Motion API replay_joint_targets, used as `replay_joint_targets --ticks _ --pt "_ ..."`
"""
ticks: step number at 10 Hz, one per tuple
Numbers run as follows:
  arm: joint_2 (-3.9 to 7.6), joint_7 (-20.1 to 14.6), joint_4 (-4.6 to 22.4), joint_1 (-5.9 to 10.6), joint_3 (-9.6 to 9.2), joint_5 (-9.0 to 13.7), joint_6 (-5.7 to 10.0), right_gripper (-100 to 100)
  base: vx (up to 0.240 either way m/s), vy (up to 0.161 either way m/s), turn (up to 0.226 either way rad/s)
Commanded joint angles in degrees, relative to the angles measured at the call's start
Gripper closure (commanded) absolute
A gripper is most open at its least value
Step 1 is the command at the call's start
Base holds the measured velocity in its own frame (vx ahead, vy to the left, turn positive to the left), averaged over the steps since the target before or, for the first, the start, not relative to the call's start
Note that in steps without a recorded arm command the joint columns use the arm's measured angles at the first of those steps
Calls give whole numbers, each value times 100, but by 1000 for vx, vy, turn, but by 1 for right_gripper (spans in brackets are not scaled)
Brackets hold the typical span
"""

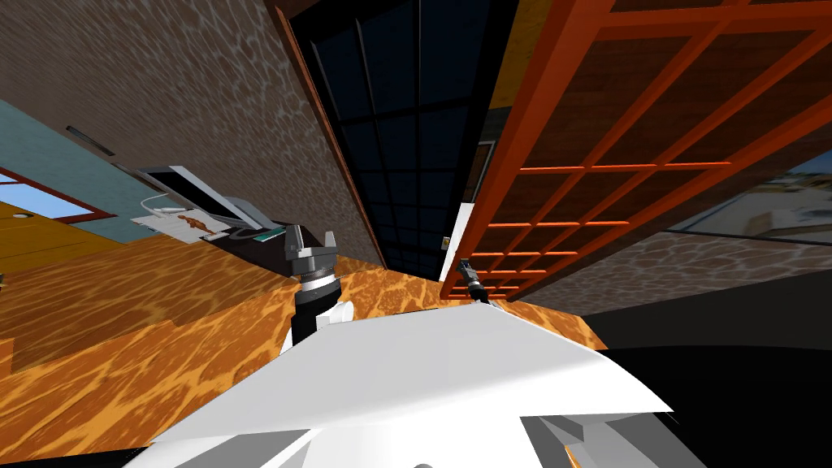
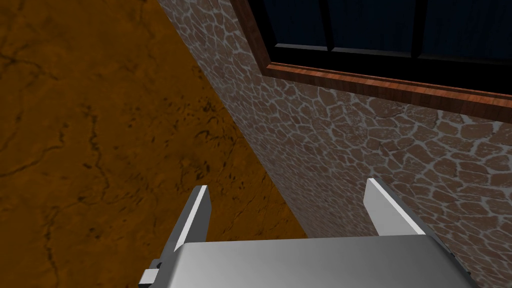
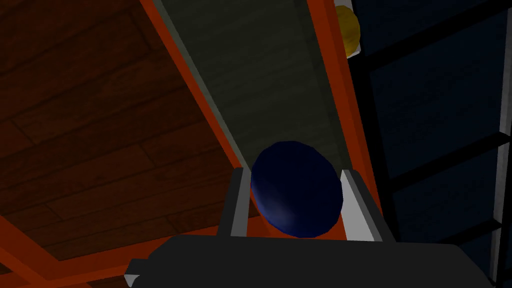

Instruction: Pull the door open

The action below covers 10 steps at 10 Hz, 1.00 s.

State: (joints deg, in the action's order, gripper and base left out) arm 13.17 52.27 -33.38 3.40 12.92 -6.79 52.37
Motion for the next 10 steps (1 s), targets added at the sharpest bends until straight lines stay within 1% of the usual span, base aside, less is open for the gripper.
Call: replay_joint_targets --ticks 1,2,3,4,5,6,8,9,10 --pt "-7 -272 -6 -7 -35 71 1 100 -29 -16 55" --pt "-2 -421 -9 -8 -59 134 -2 100 -41 -21 74" --pt "-2 -488 -9 -8 -59 134 -2 100 -27 -18 29" --pt "3 -699 -12 -10 -83 197 -4 100 -26 -11 48" --pt "8 -844 -16 -12 -108 259 -7 100 -40 -14 73" --pt "8 -920 -16 -12 -108 259 -7 100 -30 -14 29" --pt "20 -1274 -24 -15 -162 400 -12 100 -40 -18 64" --pt "20 -1373 -24 -15 -162 400 -12 100 -34 -21 39" --pt "26 -1567 -27 -17 -190 472 -15 100 -33 -13 54"
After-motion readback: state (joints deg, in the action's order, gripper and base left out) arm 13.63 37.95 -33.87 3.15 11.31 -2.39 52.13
